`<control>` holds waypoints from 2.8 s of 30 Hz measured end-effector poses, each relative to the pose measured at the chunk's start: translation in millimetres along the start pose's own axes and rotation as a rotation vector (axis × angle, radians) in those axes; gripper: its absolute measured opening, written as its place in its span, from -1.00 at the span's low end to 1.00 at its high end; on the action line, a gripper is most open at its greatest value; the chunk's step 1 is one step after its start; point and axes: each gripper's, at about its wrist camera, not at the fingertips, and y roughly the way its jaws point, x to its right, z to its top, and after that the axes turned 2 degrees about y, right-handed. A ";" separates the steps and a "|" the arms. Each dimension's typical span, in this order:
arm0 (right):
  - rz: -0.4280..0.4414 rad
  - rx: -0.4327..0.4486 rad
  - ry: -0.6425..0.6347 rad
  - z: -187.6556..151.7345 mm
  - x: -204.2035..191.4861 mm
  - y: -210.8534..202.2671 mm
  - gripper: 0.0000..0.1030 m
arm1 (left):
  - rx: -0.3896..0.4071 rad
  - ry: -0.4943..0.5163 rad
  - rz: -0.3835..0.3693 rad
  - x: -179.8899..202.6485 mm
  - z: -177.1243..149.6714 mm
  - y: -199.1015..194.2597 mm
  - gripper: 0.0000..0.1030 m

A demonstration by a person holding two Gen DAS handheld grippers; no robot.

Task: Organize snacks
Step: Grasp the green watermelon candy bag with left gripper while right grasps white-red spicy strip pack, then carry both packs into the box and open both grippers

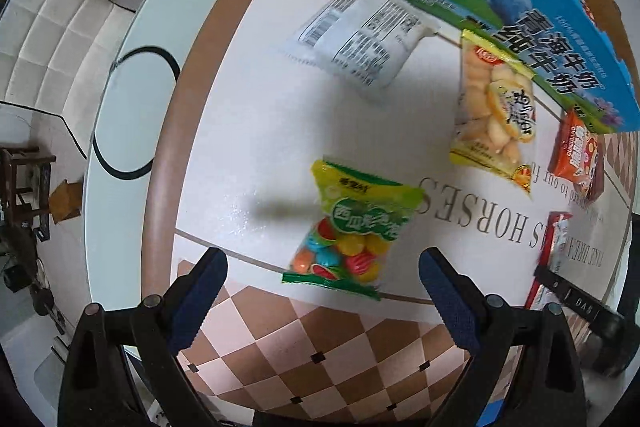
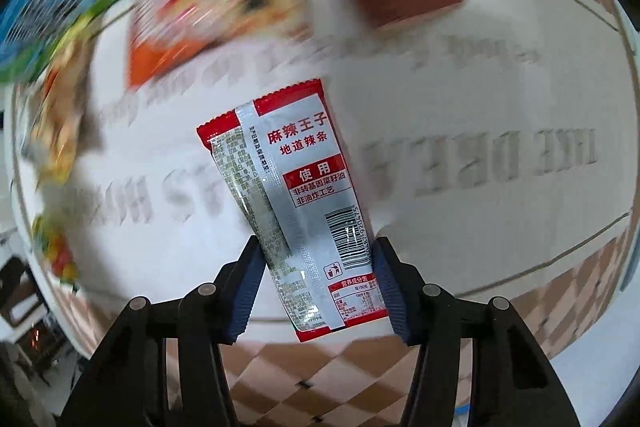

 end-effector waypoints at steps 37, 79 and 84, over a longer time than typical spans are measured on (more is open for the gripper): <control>0.180 0.108 -0.036 -60.0 -90.4 -87.0 -0.09 | 0.118 0.207 -0.171 103.0 5.8 -80.9 -0.03; 0.184 0.063 -0.003 209.5 -162.9 -114.8 0.85 | -0.174 0.320 -0.063 155.1 246.3 -25.6 0.71; 0.146 0.091 -0.026 203.7 -168.0 -130.8 0.85 | -0.129 0.332 -0.062 163.3 235.4 -47.4 0.71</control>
